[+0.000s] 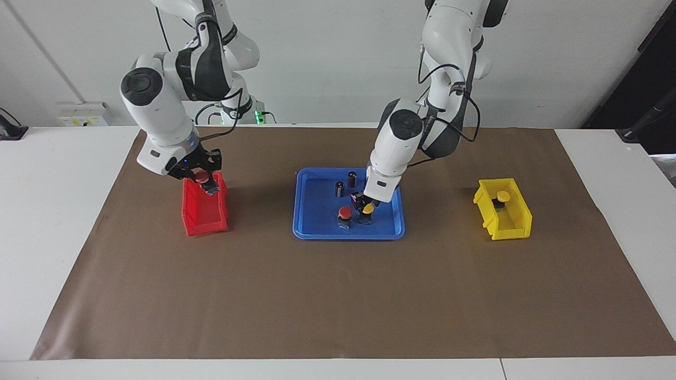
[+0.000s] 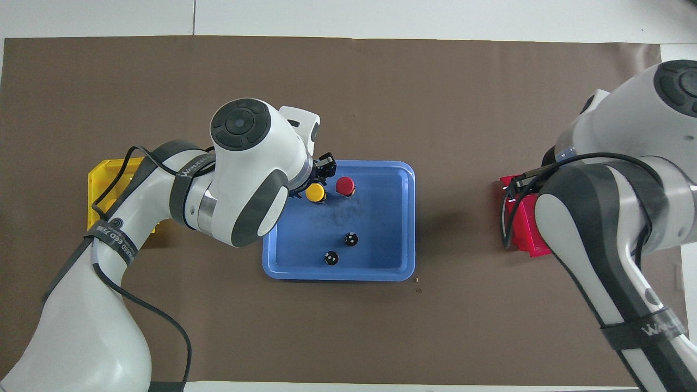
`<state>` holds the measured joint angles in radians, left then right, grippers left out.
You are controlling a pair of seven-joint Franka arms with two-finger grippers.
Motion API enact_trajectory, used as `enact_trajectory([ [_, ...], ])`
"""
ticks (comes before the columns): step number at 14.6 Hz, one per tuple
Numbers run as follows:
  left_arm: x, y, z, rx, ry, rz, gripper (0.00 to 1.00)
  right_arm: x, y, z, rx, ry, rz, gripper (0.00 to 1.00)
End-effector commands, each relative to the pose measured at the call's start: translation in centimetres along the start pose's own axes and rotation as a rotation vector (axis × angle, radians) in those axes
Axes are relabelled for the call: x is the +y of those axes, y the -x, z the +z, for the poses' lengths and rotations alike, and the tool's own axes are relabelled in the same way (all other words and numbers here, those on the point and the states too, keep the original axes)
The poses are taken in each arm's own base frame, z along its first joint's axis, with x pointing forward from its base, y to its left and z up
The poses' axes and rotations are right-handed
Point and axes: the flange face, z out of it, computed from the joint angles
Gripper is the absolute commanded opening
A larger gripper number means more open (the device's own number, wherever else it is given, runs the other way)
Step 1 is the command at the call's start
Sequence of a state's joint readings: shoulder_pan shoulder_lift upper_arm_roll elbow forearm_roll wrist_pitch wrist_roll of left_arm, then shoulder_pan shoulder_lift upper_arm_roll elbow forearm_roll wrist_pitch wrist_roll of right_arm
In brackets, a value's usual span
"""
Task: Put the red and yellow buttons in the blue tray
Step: 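Place the second red button in the tray while the left gripper grasps yellow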
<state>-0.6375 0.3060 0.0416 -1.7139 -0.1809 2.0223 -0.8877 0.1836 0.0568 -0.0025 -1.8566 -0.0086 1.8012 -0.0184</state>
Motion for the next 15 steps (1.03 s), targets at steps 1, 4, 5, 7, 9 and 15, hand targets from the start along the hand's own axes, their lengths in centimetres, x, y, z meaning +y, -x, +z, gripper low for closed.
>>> enact_trajectory([
  [1,-5.3,-2.0,-7.9,-0.037,0.0,0.043,0.79,-6.6,-2.1,0.8,0.077,-0.042,0.143,0.27],
  [4,-12.2,-4.1,-14.5,-0.025,0.032,0.178,1.0,-11.2,-3.9,3.0,0.14,-0.062,0.238,0.27],
  [5,-14.6,-5.0,-15.8,-0.029,0.025,0.18,1.0,-12.8,-4.4,3.8,0.153,-0.071,0.257,0.27],
  [7,-19.5,-6.9,-18.1,-0.009,-0.031,0.291,1.0,-16.6,-5.1,6.7,0.159,-0.079,0.287,0.28],
  [9,-23.8,-9.1,-19.4,0.026,-0.091,0.388,1.0,-18.3,-5.7,9.0,0.163,-0.077,0.289,0.28],
  [15,-31.6,-12.3,-16.7,0.1,-0.158,0.494,0.89,-19.2,-5.8,11.8,0.125,-0.058,0.281,0.29],
])
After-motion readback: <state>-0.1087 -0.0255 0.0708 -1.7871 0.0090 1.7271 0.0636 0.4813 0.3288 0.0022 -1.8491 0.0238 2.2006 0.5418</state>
